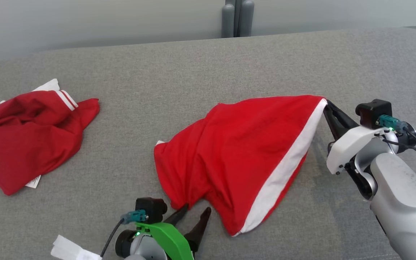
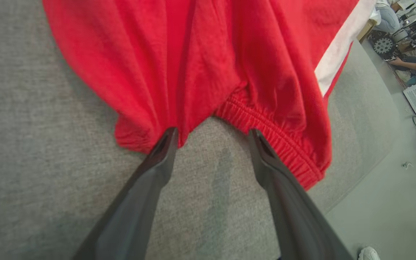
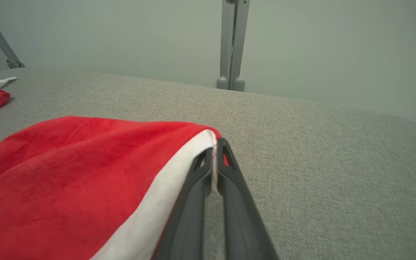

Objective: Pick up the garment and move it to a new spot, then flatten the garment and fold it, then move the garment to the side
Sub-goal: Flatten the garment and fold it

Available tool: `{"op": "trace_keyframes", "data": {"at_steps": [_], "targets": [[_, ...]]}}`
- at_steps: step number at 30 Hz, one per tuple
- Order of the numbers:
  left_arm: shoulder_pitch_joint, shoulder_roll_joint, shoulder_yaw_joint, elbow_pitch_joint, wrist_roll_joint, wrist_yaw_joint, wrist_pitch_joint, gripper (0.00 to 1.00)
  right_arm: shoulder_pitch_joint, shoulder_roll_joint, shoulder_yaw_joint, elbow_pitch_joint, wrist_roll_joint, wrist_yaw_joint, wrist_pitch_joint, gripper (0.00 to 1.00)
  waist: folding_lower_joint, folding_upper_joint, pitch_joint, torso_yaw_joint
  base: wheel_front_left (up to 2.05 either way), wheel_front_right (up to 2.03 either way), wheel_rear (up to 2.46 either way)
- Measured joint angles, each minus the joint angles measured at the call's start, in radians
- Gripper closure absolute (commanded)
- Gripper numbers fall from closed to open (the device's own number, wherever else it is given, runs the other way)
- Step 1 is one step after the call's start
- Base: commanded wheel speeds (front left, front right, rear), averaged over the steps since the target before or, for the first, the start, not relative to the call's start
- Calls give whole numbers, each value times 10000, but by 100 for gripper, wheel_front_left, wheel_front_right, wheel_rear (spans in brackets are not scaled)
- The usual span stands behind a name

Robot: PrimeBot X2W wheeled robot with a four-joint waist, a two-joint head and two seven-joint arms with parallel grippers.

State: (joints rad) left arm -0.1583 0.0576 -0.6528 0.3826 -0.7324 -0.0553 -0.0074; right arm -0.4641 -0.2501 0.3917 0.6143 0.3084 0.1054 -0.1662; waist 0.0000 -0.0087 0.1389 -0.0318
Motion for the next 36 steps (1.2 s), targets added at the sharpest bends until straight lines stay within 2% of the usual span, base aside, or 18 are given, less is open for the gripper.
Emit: {"op": "trace_keyframes", "data": {"at_steps": [6,15,25,36], "targets": [[170,54,-460,-148,-198,-336,909,0,-1,69,-58,56,29,-17,-230,100,0,0,43,10,0,0,0],[264,261,-897,-759,-489,-431,1695,0,-19,274,-40,163,88,-17,-360,100,0,0,59,69,0,0,0],[244,205,-1352,-1319,-301,-589,1411,0,-251,437,92,247,88,-12,-460,100,0,0,79,-85,0,0,0],[246,186,-1791,-1306,-288,-612,1064,0,-265,485,79,443,92,-10,-548,100,0,0,150,-392,0,0,0]]}}
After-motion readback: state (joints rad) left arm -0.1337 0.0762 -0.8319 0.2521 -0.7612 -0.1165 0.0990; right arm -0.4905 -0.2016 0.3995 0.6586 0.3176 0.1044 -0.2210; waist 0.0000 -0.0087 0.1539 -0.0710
